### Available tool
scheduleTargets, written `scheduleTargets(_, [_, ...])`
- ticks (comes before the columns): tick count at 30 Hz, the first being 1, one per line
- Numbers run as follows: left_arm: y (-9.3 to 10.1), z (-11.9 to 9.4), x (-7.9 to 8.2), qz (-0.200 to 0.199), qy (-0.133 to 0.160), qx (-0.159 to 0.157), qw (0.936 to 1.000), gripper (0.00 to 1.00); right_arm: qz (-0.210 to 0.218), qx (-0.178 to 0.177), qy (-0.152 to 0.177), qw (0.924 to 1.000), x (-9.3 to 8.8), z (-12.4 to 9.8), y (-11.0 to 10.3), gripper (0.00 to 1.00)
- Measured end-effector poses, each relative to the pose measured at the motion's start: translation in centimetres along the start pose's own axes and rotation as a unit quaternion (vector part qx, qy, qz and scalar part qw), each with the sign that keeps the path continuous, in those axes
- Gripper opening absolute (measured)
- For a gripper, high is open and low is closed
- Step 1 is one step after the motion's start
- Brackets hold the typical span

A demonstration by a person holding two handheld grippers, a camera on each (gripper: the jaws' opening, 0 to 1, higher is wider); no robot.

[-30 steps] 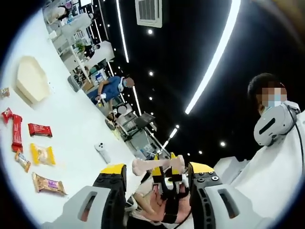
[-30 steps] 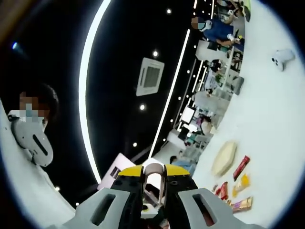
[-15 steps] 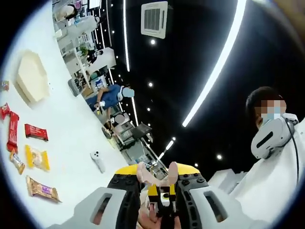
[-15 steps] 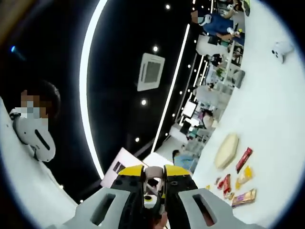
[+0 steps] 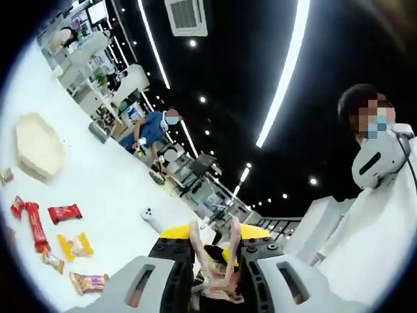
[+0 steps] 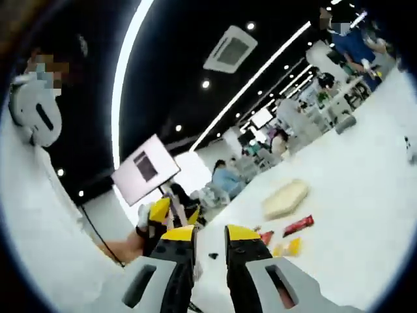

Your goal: Place the target food into the container with the food tongs after gripping and lifting it, then release it inside without dropping or visibly crushing the food.

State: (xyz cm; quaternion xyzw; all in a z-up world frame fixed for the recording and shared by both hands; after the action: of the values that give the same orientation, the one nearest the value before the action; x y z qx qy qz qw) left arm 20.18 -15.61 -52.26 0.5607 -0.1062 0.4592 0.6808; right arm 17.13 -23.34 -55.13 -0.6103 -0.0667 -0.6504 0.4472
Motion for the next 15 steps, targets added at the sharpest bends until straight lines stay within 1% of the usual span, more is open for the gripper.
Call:
scheduleTargets(1, [0.0, 0.0, -0.1, 0.011, -0.008, -0.002, 0.9999, 0.21, 0.000, 0.007, 0.000, 1.0000, 0.1, 0.1, -0.2, 0.18])
scheduleTargets(2, [0.0, -0.1, -0.3, 0.030, -0.029, -0.006, 0.9991, 0.21, 0.007, 0.020, 0.006, 0.9998, 0.4, 0.4, -0.7, 0.20])
scheduleTargets(3, [0.0, -0.2, -0.7, 0.041, -0.047, -0.005, 0.9980, 0.20, 0.015, 0.034, 0.006, 0.9993, 0.5, 0.8, -1.3, 0.23])
scheduleTargets(4, [0.2, -0.2, -0.8, 0.048, -0.055, -0.011, 0.9973, 0.20, 0.019, 0.045, 0.004, 0.9988, 0.3, 1.1, -1.8, 0.24])
scheduleTargets(5, [0.4, -0.1, -0.8, 0.052, -0.056, -0.018, 0.9969, 0.20, 0.028, 0.057, -0.003, 0.9980, -0.1, 1.4, -2.4, 0.25])
scheduleTargets(6, [0.4, 0.0, -0.8, 0.050, -0.055, -0.017, 0.9971, 0.20, 0.031, 0.068, -0.013, 0.9971, -0.7, 1.6, -2.9, 0.26])
scheduleTargets(7, [0.5, 0.1, -0.8, 0.051, -0.059, -0.020, 0.9967, 0.19, 0.032, 0.082, -0.038, 0.9953, -2.3, 2.1, -3.4, 0.27])
scheduleTargets(8, [0.8, 0.3, -0.9, 0.049, -0.063, -0.029, 0.9964, 0.20, 0.034, 0.087, -0.052, 0.9943, -3.3, 2.4, -3.5, 0.27])
scheduleTargets(9, [0.8, 0.3, -0.8, 0.048, -0.063, -0.029, 0.9964, 0.20, 0.033, 0.089, -0.057, 0.9939, -3.7, 2.5, -3.6, 0.27])
scheduleTargets(10, [1.0, 0.4, -0.8, 0.050, -0.063, -0.032, 0.9963, 0.20, 0.038, 0.086, -0.058, 0.9939, -4.3, 2.9, -3.5, 0.27])
scheduleTargets(11, [1.1, 0.4, -0.8, 0.052, -0.063, -0.035, 0.9960, 0.20, 0.042, 0.086, -0.055, 0.9938, -4.4, 3.0, -3.5, 0.27])
scheduleTargets(12, [1.4, 0.5, -0.8, 0.056, -0.065, -0.045, 0.9953, 0.20, 0.065, 0.092, -0.050, 0.9923, -4.5, 3.3, -4.0, 0.27])
scheduleTargets(13, [1.9, 0.7, -0.6, 0.054, -0.063, -0.055, 0.9950, 0.21, 0.074, 0.098, -0.047, 0.9913, -4.5, 3.5, -4.3, 0.28])
scheduleTargets(15, [2.3, 0.8, -0.5, 0.058, -0.065, -0.064, 0.9941, 0.21, 0.100, 0.112, -0.041, 0.9878, -4.5, 3.9, -5.2, 0.33])
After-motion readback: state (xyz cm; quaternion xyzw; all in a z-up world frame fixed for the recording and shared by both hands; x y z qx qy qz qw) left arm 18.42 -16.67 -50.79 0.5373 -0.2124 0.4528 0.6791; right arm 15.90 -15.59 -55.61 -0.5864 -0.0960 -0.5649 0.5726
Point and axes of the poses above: the point that each gripper's makers call its tool centre point, and the gripper's own axes: z roughly forward along the fingers, y roughly to its right, x roughly out of its top, the point moved 1 cm from there along -z, roughly backward along the fingers, and after that the axes turned 14 degrees about y, right-handed, at the moved point
